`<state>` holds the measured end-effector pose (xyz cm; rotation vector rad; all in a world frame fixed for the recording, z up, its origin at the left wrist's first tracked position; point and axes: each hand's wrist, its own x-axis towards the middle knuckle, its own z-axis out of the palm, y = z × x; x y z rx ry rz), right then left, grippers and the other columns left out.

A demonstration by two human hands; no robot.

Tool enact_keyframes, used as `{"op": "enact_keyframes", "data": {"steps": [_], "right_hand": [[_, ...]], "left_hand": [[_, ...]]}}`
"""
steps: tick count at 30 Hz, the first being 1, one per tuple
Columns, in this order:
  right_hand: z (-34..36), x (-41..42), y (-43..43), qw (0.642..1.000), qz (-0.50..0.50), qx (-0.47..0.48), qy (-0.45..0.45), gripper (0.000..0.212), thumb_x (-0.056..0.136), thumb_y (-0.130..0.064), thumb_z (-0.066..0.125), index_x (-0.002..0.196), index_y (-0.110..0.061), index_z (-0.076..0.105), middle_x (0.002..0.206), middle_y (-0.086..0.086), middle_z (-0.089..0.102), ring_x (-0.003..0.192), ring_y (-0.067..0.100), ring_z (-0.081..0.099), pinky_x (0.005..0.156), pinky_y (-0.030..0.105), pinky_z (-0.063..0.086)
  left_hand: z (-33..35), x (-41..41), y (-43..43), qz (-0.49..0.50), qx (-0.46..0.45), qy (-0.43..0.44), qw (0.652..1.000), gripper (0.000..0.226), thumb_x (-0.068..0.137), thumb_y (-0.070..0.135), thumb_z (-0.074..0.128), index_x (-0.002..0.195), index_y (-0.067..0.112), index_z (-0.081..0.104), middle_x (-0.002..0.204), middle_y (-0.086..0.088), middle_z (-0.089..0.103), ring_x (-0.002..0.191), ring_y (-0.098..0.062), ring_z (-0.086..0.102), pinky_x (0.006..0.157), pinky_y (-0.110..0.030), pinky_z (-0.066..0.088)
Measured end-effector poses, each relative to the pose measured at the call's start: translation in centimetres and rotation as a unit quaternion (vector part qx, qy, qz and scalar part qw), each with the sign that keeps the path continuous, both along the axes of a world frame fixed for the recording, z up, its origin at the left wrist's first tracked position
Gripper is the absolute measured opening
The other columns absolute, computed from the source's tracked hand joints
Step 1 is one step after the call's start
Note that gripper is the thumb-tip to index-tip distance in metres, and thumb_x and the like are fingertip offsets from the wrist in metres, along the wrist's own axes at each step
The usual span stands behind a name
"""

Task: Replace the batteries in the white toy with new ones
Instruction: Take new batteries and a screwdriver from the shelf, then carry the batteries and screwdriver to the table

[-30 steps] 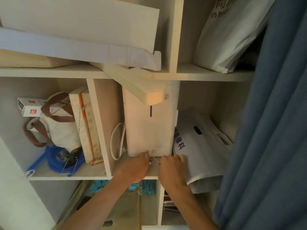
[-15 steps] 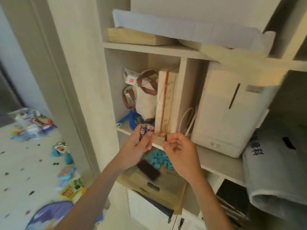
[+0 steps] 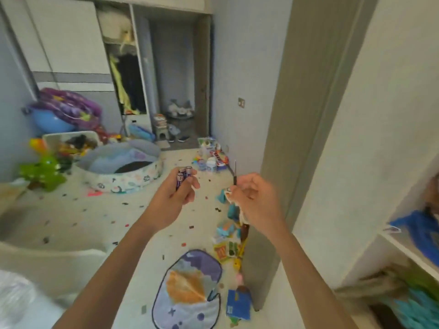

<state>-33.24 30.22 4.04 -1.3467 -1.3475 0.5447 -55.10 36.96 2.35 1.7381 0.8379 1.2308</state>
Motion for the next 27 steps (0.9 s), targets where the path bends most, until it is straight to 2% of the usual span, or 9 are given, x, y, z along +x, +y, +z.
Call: {"op": "enact_keyframes", "data": {"steps": [4, 7, 10, 13, 16, 22, 24, 27], "right_hand": [[0.1, -8.7, 9.0, 0.997, 0.074, 0.004, -0.010, 0.017, 0.096, -0.014, 0.077, 0.091, -0.028, 0.069, 0.095, -0.003, 0.078, 0.079, 0.017, 0.083, 0.078, 0.038, 0.067], [-0.5, -14.0, 14.2, 0.993, 0.115, -0.008, -0.006, 0.006, 0.096, -0.015, 0.077, 0.099, -0.018, 0.072, 0.100, 0.000, 0.079, 0.078, 0.012, 0.083, 0.077, 0.033, 0.068], [-1.2, -18.7, 19.6, 0.988, 0.156, -0.019, -0.007, 0.006, 0.098, -0.017, 0.075, 0.102, -0.016, 0.071, 0.100, -0.001, 0.079, 0.078, 0.009, 0.083, 0.075, 0.026, 0.065], [-2.0, -21.8, 25.2, 0.982, 0.187, -0.030, -0.006, 0.007, 0.098, -0.018, 0.076, 0.101, -0.018, 0.070, 0.098, -0.002, 0.080, 0.078, 0.006, 0.082, 0.068, 0.017, 0.061], [-3.0, -24.0, 31.7, 0.977, 0.208, -0.045, -0.007, 0.009, 0.097, -0.018, 0.077, 0.103, -0.017, 0.071, 0.097, -0.002, 0.081, 0.078, 0.004, 0.082, 0.065, 0.013, 0.059], [-3.6, -27.7, 47.3, 0.968, 0.245, -0.055, -0.008, 0.008, 0.096, -0.017, 0.077, 0.102, -0.017, 0.071, 0.098, -0.001, 0.082, 0.079, 0.006, 0.082, 0.062, 0.017, 0.060], [-3.2, -29.1, 52.4, 0.961, 0.270, -0.057, -0.009, 0.007, 0.097, -0.015, 0.076, 0.101, -0.016, 0.071, 0.095, -0.002, 0.082, 0.079, 0.004, 0.082, 0.065, 0.017, 0.061], [-2.3, -31.7, 59.3, 0.948, 0.313, -0.056, -0.024, 0.009, 0.097, -0.013, 0.076, 0.098, -0.019, 0.069, 0.092, -0.008, 0.080, 0.080, -0.001, 0.080, 0.074, 0.026, 0.066]], "left_hand": [[0.2, -9.9, 5.1, 0.103, 0.012, 0.019, 0.994, 0.018, 0.112, 0.016, 0.039, 0.116, 0.018, 0.057, 0.096, -0.005, 0.065, 0.065, -0.017, 0.054, 0.063, -0.028, 0.044], [-0.2, -14.3, 8.0, 0.149, 0.016, 0.027, 0.988, 0.017, 0.112, 0.020, 0.041, 0.113, 0.018, 0.057, 0.092, -0.003, 0.067, 0.064, -0.014, 0.056, 0.064, -0.030, 0.046], [-0.8, -18.3, 11.9, 0.183, -0.012, 0.022, 0.983, 0.017, 0.112, 0.020, 0.042, 0.116, 0.021, 0.058, 0.089, 0.009, 0.069, 0.065, -0.013, 0.059, 0.064, -0.028, 0.048], [-1.6, -21.4, 16.7, 0.192, -0.024, 0.024, 0.981, 0.018, 0.112, 0.020, 0.043, 0.119, 0.020, 0.059, 0.094, 0.006, 0.072, 0.068, -0.017, 0.062, 0.066, -0.038, 0.049], [-2.4, -23.2, 22.4, 0.210, -0.025, 0.022, 0.977, 0.019, 0.112, 0.020, 0.042, 0.122, 0.016, 0.058, 0.097, 0.004, 0.073, 0.069, -0.018, 0.065, 0.067, -0.039, 0.050], [-2.4, -25.7, 35.7, 0.264, -0.033, 0.019, 0.964, 0.020, 0.112, 0.022, 0.042, 0.122, 0.018, 0.058, 0.102, -0.004, 0.074, 0.076, -0.020, 0.068, 0.068, -0.033, 0.053], [-1.9, -27.0, 40.1, 0.280, -0.042, 0.022, 0.959, 0.021, 0.112, 0.019, 0.041, 0.124, 0.017, 0.058, 0.106, -0.010, 0.074, 0.078, -0.018, 0.070, 0.071, -0.035, 0.053], [-1.2, -29.3, 45.9, 0.299, -0.051, 0.015, 0.953, 0.021, 0.112, 0.015, 0.041, 0.124, 0.014, 0.058, 0.107, -0.013, 0.074, 0.079, -0.018, 0.071, 0.072, -0.037, 0.053]]}}
